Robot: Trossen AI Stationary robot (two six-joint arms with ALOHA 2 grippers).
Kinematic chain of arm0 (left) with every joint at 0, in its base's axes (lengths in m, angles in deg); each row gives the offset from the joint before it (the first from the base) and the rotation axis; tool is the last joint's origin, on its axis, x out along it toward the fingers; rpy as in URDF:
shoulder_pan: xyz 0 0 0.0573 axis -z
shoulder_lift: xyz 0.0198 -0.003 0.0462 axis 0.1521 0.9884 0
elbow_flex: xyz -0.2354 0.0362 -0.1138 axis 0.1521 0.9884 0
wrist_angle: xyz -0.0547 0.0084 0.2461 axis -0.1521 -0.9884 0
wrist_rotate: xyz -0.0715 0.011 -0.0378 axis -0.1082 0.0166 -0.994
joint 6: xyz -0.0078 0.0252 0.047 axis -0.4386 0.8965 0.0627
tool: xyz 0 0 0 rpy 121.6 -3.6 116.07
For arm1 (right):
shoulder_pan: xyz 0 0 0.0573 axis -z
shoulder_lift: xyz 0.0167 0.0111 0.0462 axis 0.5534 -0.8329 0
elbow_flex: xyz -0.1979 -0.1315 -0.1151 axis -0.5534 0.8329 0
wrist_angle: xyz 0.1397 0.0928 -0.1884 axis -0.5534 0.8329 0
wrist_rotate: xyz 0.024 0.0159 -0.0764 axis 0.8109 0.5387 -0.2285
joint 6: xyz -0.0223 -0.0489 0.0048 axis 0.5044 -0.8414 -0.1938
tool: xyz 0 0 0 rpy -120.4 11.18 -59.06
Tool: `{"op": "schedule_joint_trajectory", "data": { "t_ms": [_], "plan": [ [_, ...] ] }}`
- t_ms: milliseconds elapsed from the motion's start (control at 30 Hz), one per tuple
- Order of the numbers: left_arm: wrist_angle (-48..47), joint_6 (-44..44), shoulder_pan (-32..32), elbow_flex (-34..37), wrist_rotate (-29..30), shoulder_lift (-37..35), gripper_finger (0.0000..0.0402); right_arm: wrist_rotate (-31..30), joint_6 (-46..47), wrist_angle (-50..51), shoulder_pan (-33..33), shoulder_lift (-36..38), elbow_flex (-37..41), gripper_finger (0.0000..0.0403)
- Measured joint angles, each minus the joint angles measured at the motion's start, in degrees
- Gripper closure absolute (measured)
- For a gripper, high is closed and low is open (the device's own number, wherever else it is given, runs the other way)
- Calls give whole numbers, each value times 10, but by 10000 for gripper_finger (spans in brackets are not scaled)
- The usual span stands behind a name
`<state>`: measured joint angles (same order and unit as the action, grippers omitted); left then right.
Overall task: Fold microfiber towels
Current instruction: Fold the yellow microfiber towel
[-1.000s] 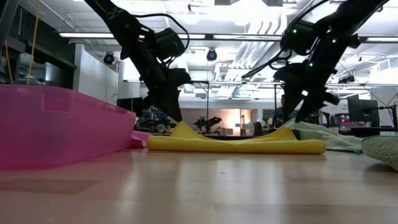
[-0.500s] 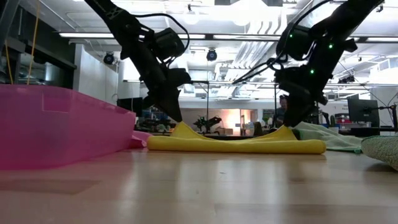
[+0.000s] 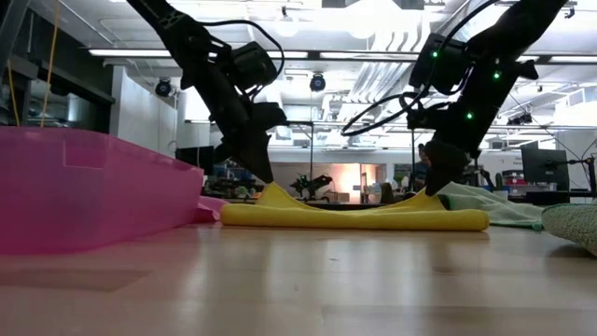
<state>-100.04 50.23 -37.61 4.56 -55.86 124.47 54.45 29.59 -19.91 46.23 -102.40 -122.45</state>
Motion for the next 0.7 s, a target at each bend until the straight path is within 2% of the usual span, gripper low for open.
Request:
{"op": "schedule_joint_trajectory", "data": {
  "t_ms": [133, 367, 533, 700],
  "plan": [
    [0, -1, 0, 0, 2, 0, 401, -13, -6, 0, 0, -3, 0, 293],
    [1, -2, 0, 0, 2, 0, 401, 5, -26, -19, 0, -3, 0, 392],
    [-4, -2, 0, 0, -1, -4, 401, 6, -11, -14, 0, 2, 0, 400],
    [-31, 0, 0, 0, -2, -42, 401, 6, -12, 28, 0, 31, -31, 402]
  ]
}}
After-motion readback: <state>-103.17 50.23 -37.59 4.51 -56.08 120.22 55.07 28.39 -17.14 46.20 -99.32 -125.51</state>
